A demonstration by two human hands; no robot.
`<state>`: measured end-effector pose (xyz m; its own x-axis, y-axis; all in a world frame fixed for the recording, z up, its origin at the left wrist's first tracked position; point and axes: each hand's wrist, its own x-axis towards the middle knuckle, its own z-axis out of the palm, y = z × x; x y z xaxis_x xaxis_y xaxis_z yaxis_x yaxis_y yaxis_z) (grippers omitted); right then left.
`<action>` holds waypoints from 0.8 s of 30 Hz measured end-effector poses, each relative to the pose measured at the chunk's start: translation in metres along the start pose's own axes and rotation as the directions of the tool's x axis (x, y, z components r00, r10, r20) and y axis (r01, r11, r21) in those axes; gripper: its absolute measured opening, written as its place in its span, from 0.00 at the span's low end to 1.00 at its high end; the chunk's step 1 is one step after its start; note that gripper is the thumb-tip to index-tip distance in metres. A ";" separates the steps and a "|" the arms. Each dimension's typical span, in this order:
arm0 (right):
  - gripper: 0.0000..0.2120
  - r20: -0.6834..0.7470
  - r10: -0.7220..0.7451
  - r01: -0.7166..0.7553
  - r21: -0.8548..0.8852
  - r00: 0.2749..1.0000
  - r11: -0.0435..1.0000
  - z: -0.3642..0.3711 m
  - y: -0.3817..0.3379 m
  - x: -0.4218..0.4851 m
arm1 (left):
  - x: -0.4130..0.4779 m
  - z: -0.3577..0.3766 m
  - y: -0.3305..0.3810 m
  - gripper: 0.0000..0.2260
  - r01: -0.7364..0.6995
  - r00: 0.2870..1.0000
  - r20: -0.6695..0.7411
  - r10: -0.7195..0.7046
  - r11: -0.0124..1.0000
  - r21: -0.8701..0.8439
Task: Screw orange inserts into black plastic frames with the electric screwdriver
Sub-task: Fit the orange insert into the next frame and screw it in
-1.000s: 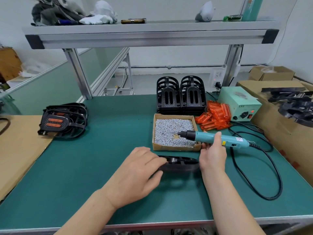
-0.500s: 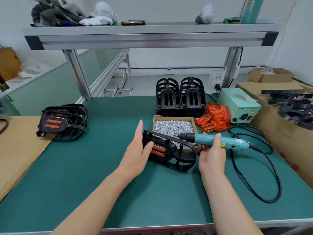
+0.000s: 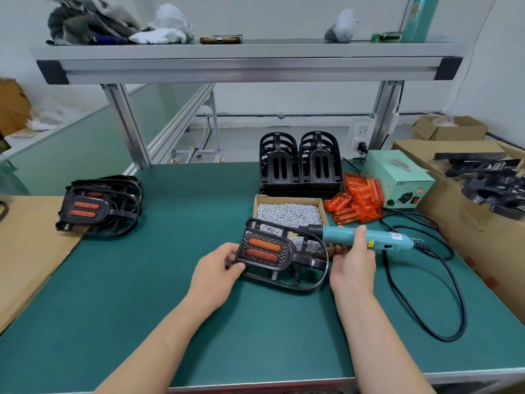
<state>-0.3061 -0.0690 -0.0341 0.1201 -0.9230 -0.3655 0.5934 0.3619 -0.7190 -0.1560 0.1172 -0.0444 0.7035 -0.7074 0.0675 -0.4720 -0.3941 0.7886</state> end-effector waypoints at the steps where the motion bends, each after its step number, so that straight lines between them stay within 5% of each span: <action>1: 0.19 0.000 -0.001 0.001 -0.002 1.000 1.000 0.000 0.000 0.000 | -0.001 -0.002 0.000 0.10 0.010 1.000 -0.006 -0.011 1.000 -0.024; 15: 0.07 0.127 -0.209 0.221 -0.090 0.970 0.971 0.008 -0.002 -0.023 | -0.011 -0.059 -0.046 0.06 0.123 0.939 -0.276 -0.204 0.951 -0.284; 24: 0.07 0.296 -0.053 0.077 -0.069 0.954 0.995 0.031 0.023 -0.059 | -0.001 -0.103 -0.082 0.05 0.156 0.824 -0.442 -0.353 0.893 -0.422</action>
<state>-0.2750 -0.0101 -0.0105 0.3186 -0.9382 -0.1354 0.5445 0.2981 -0.7840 -0.0636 0.2110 -0.0465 0.9817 -0.1845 0.0476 -0.0875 -0.2148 0.9727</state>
